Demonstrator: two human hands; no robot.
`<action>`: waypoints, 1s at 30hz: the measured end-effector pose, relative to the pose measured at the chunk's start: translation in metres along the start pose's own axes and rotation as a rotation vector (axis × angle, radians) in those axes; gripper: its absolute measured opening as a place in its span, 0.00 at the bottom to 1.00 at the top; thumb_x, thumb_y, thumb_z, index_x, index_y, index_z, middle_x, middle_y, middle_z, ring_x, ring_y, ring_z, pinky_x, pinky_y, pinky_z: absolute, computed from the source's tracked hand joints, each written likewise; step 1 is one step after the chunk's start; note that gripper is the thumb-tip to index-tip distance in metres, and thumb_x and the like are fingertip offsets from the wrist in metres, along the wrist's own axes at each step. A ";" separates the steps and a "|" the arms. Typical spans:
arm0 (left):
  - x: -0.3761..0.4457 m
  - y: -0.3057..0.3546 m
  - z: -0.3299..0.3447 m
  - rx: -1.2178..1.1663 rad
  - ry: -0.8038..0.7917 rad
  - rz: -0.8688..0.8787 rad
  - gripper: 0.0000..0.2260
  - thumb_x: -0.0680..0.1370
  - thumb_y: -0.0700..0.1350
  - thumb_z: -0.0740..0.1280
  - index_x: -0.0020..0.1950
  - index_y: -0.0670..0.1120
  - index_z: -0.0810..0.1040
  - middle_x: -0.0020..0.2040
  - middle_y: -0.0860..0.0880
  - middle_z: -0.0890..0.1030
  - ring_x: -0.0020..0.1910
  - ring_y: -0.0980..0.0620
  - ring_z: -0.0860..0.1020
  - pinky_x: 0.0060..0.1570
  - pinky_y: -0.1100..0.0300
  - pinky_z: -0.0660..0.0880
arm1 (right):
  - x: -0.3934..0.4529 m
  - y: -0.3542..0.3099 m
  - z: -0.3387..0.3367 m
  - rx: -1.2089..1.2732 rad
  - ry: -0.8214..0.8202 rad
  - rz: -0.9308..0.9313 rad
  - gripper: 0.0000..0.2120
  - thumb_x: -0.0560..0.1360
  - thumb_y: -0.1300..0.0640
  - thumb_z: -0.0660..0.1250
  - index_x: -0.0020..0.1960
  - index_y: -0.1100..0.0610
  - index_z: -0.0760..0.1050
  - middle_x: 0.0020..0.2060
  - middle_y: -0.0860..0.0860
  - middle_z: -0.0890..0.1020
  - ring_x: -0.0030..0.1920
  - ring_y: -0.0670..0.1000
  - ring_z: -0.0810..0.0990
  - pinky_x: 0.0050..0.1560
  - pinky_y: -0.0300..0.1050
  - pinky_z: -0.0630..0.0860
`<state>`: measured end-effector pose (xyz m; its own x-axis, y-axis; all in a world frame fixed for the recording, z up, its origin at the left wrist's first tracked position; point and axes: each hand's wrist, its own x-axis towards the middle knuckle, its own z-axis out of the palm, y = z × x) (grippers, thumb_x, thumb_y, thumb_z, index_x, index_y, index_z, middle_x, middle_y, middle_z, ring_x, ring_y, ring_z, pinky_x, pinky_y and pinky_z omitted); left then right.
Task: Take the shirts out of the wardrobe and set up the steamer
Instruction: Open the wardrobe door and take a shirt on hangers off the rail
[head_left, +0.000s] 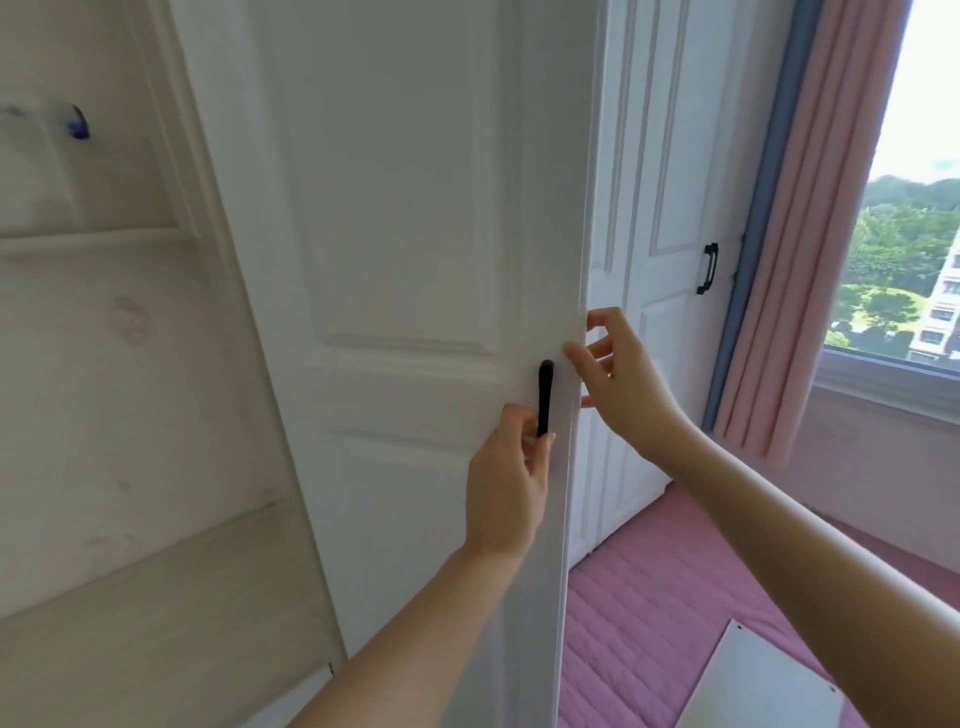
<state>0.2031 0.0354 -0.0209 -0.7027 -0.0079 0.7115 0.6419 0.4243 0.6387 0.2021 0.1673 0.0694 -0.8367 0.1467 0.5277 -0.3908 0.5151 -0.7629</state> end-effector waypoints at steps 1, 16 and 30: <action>-0.007 0.003 -0.007 0.017 0.001 0.016 0.05 0.78 0.44 0.67 0.46 0.50 0.71 0.38 0.53 0.79 0.36 0.55 0.78 0.38 0.58 0.76 | -0.009 -0.006 0.001 -0.009 0.006 -0.009 0.10 0.79 0.50 0.63 0.59 0.50 0.67 0.40 0.50 0.78 0.40 0.54 0.81 0.42 0.59 0.82; -0.098 0.041 -0.132 0.063 0.082 -0.047 0.14 0.80 0.48 0.65 0.65 0.52 0.73 0.51 0.58 0.80 0.45 0.60 0.79 0.44 0.69 0.76 | -0.117 -0.108 0.018 0.260 -0.287 0.064 0.15 0.75 0.56 0.70 0.61 0.50 0.73 0.45 0.53 0.81 0.46 0.52 0.83 0.42 0.55 0.83; -0.142 0.040 -0.200 0.091 0.122 -0.111 0.33 0.78 0.53 0.64 0.78 0.56 0.50 0.71 0.60 0.68 0.65 0.57 0.74 0.56 0.52 0.78 | -0.144 -0.156 0.081 0.236 -0.565 -0.076 0.30 0.78 0.56 0.66 0.73 0.37 0.58 0.64 0.48 0.75 0.51 0.49 0.83 0.46 0.56 0.83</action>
<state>0.3900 -0.1274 -0.0377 -0.7218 -0.1666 0.6717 0.5279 0.4951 0.6901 0.3520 -0.0023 0.0820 -0.8517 -0.3869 0.3534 -0.4777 0.2959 -0.8272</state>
